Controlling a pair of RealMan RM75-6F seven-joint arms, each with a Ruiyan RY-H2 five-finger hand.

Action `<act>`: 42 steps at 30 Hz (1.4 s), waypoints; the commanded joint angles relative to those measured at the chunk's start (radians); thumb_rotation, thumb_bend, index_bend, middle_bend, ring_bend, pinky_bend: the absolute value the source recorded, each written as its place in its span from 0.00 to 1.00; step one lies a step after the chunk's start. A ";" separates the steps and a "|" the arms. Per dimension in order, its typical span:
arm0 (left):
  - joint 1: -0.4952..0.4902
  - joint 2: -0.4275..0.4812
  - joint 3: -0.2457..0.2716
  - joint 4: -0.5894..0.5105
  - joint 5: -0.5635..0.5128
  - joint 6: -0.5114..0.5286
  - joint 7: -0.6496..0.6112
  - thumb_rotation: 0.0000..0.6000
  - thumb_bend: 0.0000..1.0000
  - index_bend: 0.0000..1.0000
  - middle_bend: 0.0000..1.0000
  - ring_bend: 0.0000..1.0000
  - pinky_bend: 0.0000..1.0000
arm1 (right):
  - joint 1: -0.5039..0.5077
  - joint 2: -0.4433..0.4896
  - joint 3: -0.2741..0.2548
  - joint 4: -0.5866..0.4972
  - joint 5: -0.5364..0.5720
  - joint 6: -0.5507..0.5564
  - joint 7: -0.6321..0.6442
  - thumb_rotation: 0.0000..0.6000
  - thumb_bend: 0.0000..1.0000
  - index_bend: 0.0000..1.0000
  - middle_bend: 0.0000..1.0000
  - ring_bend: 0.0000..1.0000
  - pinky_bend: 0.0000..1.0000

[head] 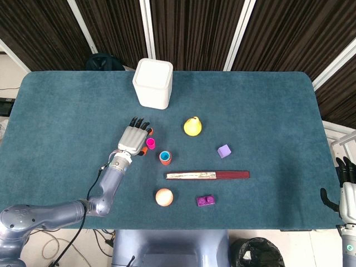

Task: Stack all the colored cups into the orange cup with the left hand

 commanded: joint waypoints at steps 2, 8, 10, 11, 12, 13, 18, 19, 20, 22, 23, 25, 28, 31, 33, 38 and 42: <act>-0.004 -0.017 0.000 0.023 0.024 -0.012 -0.020 1.00 0.30 0.35 0.15 0.00 0.00 | 0.001 -0.001 0.002 0.003 0.003 0.000 0.000 1.00 0.43 0.04 0.00 0.06 0.00; -0.003 -0.029 0.002 0.036 0.036 -0.016 -0.026 1.00 0.31 0.37 0.15 0.00 0.00 | 0.000 -0.002 0.003 0.005 0.006 -0.001 0.002 1.00 0.43 0.04 0.00 0.06 0.00; -0.002 -0.031 0.000 0.036 0.042 -0.014 -0.030 1.00 0.31 0.38 0.16 0.00 0.00 | 0.001 -0.001 0.004 0.005 0.007 -0.002 0.003 1.00 0.43 0.04 0.00 0.06 0.00; -0.001 -0.031 -0.001 0.035 0.044 -0.012 -0.030 1.00 0.31 0.39 0.16 0.00 0.00 | 0.001 -0.001 0.004 0.005 0.008 -0.002 0.004 1.00 0.43 0.04 0.00 0.06 0.00; -0.001 -0.030 -0.002 0.034 0.046 -0.012 -0.030 1.00 0.31 0.39 0.16 0.00 0.00 | 0.001 -0.001 0.004 0.005 0.008 -0.002 0.004 1.00 0.43 0.04 0.00 0.06 0.00; -0.001 -0.030 -0.003 0.033 0.047 -0.011 -0.031 1.00 0.32 0.40 0.16 0.00 0.00 | 0.001 -0.001 0.004 0.005 0.008 -0.002 0.005 1.00 0.43 0.04 0.00 0.06 0.00; 0.001 -0.026 -0.006 0.027 0.050 -0.006 -0.024 1.00 0.32 0.41 0.17 0.00 0.00 | 0.001 -0.001 0.004 0.004 0.008 -0.002 0.005 1.00 0.43 0.04 0.00 0.06 0.00; 0.001 -0.026 -0.006 0.026 0.050 -0.006 -0.022 1.00 0.32 0.42 0.17 0.00 0.00 | 0.000 -0.001 0.004 0.004 0.008 -0.002 0.005 1.00 0.43 0.04 0.00 0.06 0.00; 0.002 -0.026 -0.006 0.026 0.050 -0.006 -0.021 1.00 0.33 0.42 0.17 0.00 0.00 | 0.000 -0.001 0.004 0.003 0.008 -0.002 0.005 1.00 0.43 0.04 0.00 0.06 0.00; 0.003 -0.026 -0.006 0.026 0.049 -0.006 -0.017 1.00 0.33 0.42 0.17 0.00 0.00 | 0.000 -0.001 0.004 0.003 0.009 -0.002 0.005 1.00 0.43 0.04 0.00 0.06 0.00; 0.003 -0.026 -0.006 0.027 0.048 -0.006 -0.015 1.00 0.33 0.42 0.18 0.00 0.00 | 0.000 -0.001 0.004 0.003 0.010 -0.002 0.004 1.00 0.43 0.04 0.00 0.06 0.00; 0.004 -0.027 -0.007 0.029 0.047 -0.006 -0.012 1.00 0.34 0.43 0.18 0.00 0.00 | 0.001 -0.001 0.004 0.003 0.011 -0.002 0.004 1.00 0.43 0.04 0.00 0.06 0.00; 0.004 -0.028 -0.007 0.030 0.046 -0.007 -0.008 1.00 0.35 0.44 0.18 0.00 0.00 | 0.001 -0.002 0.005 0.003 0.012 -0.003 0.004 1.00 0.43 0.04 0.00 0.06 0.00; 0.004 -0.029 -0.010 0.026 0.049 -0.007 -0.010 1.00 0.37 0.46 0.19 0.00 0.00 | 0.001 -0.002 0.005 0.003 0.014 -0.006 0.005 1.00 0.43 0.04 0.00 0.06 0.00; 0.005 -0.028 -0.011 0.023 0.053 -0.005 -0.012 1.00 0.38 0.47 0.19 0.00 0.00 | 0.001 -0.001 0.005 0.003 0.014 -0.006 0.007 1.00 0.43 0.04 0.00 0.06 0.00; 0.005 -0.024 -0.019 0.006 0.060 0.003 -0.014 1.00 0.38 0.46 0.19 0.00 0.00 | 0.000 0.001 0.006 0.000 0.014 -0.004 0.010 1.00 0.43 0.04 0.00 0.06 0.00; 0.004 0.007 -0.041 -0.070 0.096 0.032 -0.032 1.00 0.38 0.45 0.19 0.00 0.00 | -0.002 0.003 0.007 -0.001 0.015 -0.001 0.012 1.00 0.43 0.04 0.00 0.06 0.00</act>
